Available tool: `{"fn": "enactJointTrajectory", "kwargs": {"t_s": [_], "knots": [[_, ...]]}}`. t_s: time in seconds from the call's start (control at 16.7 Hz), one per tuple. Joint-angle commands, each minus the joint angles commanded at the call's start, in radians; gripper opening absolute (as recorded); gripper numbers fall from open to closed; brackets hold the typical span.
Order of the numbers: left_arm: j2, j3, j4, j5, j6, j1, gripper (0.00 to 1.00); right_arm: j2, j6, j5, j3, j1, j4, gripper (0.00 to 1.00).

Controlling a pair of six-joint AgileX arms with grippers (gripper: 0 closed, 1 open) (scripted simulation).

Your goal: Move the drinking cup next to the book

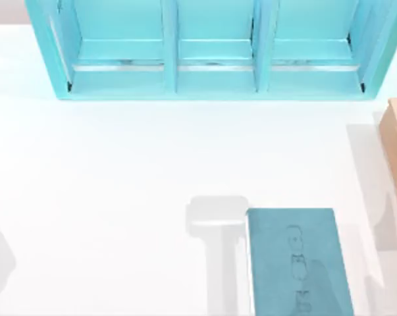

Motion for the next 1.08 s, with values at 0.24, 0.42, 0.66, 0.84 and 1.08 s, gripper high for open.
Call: {"fn": "enactJointTrajectory", "kwargs": {"t_s": [0.24,0.42,0.66,0.84,1.08], "knots": [[-0.038,0.073,-0.114,0.000,0.002,-0.003,0.00,0.000,0.000,0.000,0.000,0.000,0.000,1.00],[-0.064,0.119,-0.187,0.000,-0.001,-0.005,0.00,0.000,0.000,0.000,0.000,0.000,0.000,1.00],[-0.062,0.120,-0.189,0.000,0.000,-0.003,0.00,0.000,0.000,0.000,0.000,0.000,0.000,1.00],[-0.058,0.129,-0.189,-0.004,-0.025,-0.018,0.00,0.000,0.000,0.000,0.000,0.000,0.000,1.00],[-0.030,0.185,-0.191,-0.031,-0.204,-0.125,0.00,0.000,0.000,0.000,0.000,0.000,0.000,1.00]]}}
